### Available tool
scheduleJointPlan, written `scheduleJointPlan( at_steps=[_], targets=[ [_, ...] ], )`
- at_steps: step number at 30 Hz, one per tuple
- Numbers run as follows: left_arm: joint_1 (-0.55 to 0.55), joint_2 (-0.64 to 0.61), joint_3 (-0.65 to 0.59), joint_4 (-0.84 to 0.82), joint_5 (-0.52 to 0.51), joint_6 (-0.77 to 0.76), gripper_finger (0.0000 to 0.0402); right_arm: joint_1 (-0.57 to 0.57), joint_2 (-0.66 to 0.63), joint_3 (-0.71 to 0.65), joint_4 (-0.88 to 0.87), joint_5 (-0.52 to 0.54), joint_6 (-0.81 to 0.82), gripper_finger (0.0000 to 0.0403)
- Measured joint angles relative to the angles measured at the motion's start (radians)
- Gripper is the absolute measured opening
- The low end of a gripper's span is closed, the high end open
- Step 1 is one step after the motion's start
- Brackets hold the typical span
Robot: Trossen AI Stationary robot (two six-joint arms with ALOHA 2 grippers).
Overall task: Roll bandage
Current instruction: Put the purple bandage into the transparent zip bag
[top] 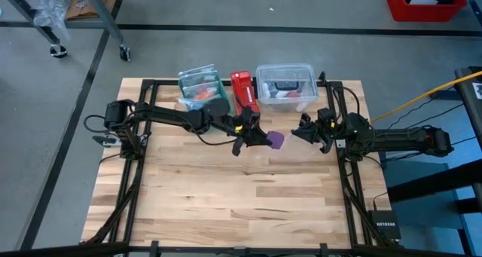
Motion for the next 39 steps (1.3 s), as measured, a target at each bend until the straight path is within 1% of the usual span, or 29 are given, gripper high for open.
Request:
scheduleJointPlan(
  at_steps=[3,6,9,14,17,22,26,30,32,34,39],
  targets=[
    [0.001,-0.014,0.001,-0.016,0.003,-0.004,0.0029,0.000,-0.003,0.000,-0.002,-0.021,-0.003,0.0005],
    [0.006,-0.031,0.000,-0.066,0.002,-0.001,0.0029,0.000,-0.011,0.000,0.001,-0.082,-0.034,0.0005],
    [0.009,-0.038,0.000,-0.075,0.002,-0.015,0.0029,0.000,-0.021,0.000,0.001,-0.128,-0.081,0.0005],
    [0.009,-0.038,0.000,-0.121,0.002,0.007,0.0029,0.000,-0.038,0.000,0.056,-0.252,-0.191,0.0005],
    [0.009,-0.038,0.000,-0.212,0.002,0.008,0.0029,0.000,-0.043,0.000,0.089,-0.303,-0.233,0.0005],
    [0.009,-0.038,0.000,-0.388,-0.008,-0.005,0.0029,0.000,-0.042,0.000,0.095,-0.304,-0.237,0.0005],
    [0.001,-0.038,0.000,-0.553,-0.047,-0.004,0.0029,0.000,-0.039,0.000,0.095,-0.304,-0.239,0.0005],
    [-0.007,-0.038,0.000,-0.715,-0.061,0.053,0.0033,0.000,-0.040,0.000,0.095,-0.300,-0.242,0.0005],
    [-0.014,-0.038,0.000,-0.779,-0.071,0.072,0.0045,0.000,-0.039,0.000,0.094,-0.296,-0.243,0.0005],
    [-0.024,-0.038,0.000,-0.814,-0.105,0.068,0.0066,0.000,-0.040,0.000,0.095,-0.296,-0.244,0.0005],
    [-0.059,-0.038,0.000,-0.822,-0.241,0.052,0.0136,0.000,-0.040,0.000,0.095,-0.296,-0.247,0.0005]
  ],
)
